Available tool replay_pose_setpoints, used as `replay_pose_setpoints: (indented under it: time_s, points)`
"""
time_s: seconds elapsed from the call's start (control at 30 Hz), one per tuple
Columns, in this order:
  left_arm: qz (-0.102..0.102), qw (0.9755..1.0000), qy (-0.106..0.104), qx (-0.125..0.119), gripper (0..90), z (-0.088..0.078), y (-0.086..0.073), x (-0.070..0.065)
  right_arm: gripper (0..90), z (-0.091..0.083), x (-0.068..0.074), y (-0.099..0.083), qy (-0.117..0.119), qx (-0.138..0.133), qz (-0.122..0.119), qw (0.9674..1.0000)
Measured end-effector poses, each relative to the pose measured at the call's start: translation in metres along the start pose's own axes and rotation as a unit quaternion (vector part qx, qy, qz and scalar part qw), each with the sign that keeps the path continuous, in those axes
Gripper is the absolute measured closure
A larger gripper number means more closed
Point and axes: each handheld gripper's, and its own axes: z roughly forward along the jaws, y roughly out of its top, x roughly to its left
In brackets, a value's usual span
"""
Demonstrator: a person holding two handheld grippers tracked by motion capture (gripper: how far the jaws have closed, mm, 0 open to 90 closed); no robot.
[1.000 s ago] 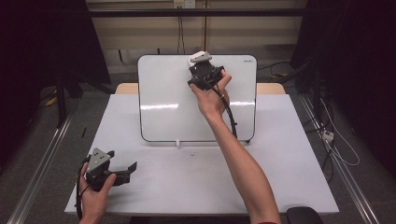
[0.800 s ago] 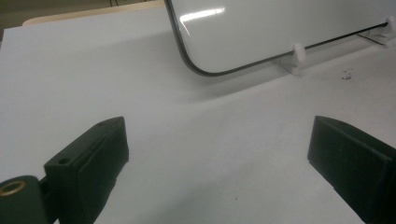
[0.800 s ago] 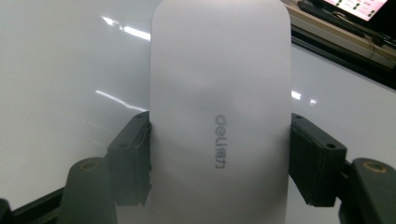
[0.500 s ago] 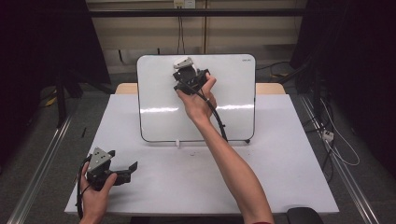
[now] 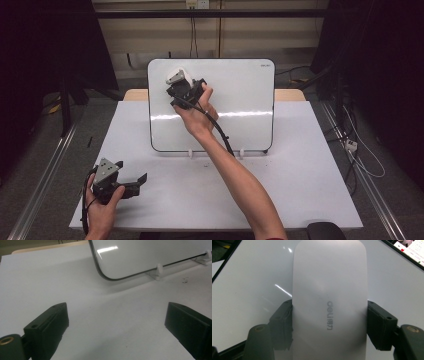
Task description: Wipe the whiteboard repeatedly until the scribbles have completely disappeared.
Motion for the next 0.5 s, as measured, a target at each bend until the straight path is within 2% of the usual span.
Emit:
replay_pose_setpoints:
  time_s: [0.07,0.17,0.33,0.5]
  points:
    - [0.001,1.0,-0.001,0.001,5.2,-0.001,0.0,0.0,31.6,-0.001,-0.004,0.0,-0.009,-0.001,0.007,0.9999]
    - [0.001,1.0,0.001,0.002,5.2,-0.001,0.0,0.001,31.6,-0.002,-0.017,-0.001,-0.014,0.003,0.034,0.9993]
    - [-0.001,1.0,0.003,0.002,5.2,-0.002,-0.001,0.001,31.6,-0.007,-0.049,-0.011,-0.028,0.004,0.072,0.997]
    - [-0.001,1.0,0.003,0.003,5.2,-0.001,-0.001,0.001,31.6,-0.015,-0.082,-0.033,-0.041,0.003,0.101,0.9941]
